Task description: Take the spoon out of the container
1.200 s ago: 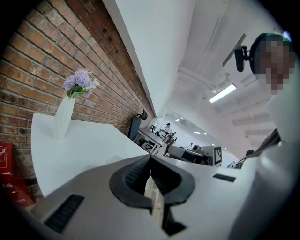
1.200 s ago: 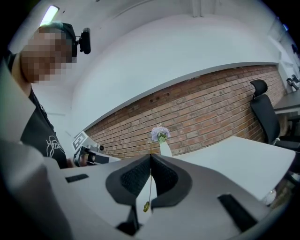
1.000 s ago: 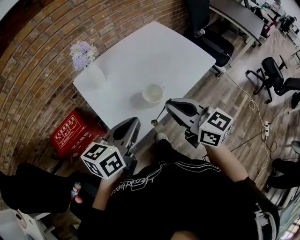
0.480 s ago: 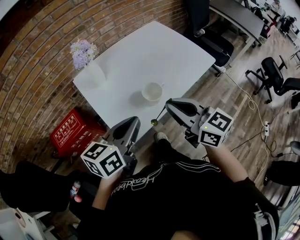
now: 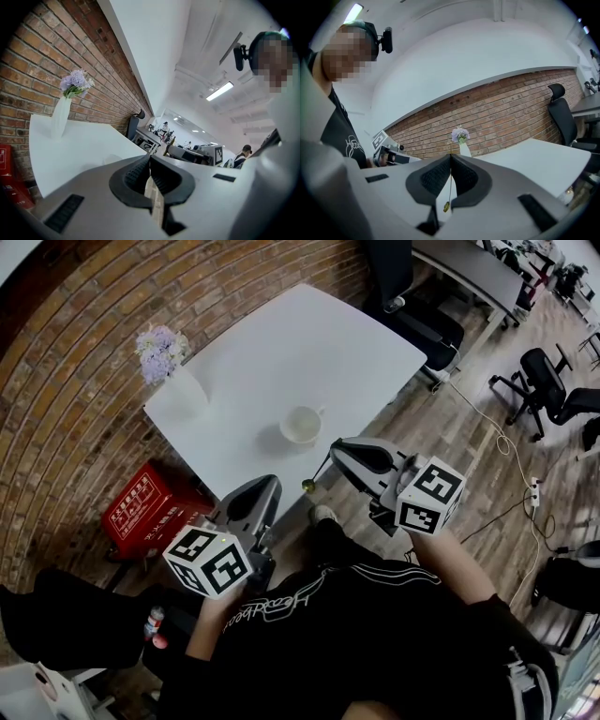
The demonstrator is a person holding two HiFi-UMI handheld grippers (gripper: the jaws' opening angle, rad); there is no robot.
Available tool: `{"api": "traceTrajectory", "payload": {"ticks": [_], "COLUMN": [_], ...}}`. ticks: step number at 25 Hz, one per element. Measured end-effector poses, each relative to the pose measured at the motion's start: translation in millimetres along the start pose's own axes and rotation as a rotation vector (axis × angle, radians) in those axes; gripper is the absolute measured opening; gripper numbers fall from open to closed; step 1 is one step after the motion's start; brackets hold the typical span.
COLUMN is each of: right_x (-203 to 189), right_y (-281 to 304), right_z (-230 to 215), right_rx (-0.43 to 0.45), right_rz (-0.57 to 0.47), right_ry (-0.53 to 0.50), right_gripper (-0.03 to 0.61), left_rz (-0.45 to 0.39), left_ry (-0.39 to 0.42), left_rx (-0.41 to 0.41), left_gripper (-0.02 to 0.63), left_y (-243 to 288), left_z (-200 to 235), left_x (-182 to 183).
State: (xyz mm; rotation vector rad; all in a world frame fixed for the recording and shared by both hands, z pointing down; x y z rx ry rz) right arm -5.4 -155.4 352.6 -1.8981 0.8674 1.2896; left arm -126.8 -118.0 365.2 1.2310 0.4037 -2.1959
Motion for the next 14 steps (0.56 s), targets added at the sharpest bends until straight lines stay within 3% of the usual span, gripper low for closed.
{"api": "traceTrajectory", "payload": {"ticks": [14], "right_x": [-5.1], "right_y": [6.0], "right_z": [8.1], "right_rx": [0.001], "right_rz": [0.017], "right_ry": [-0.006], "right_gripper": [0.000], "left_rz": [-0.006], "left_ry": [-0.011], "left_rx": [0.004], "left_gripper": [0.005], "left_y": [-9.9], "left_z": [5.9], "left_x": [1.5]}}
Point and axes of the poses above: the fingertips, and each gripper's own axes: y forward along the fingers, z to its left, x out of its top, the point moved 2 cm from there along -y, backward along the fingers, and after that the axes turned 15 degrees about -z, right-handed, at the moved point
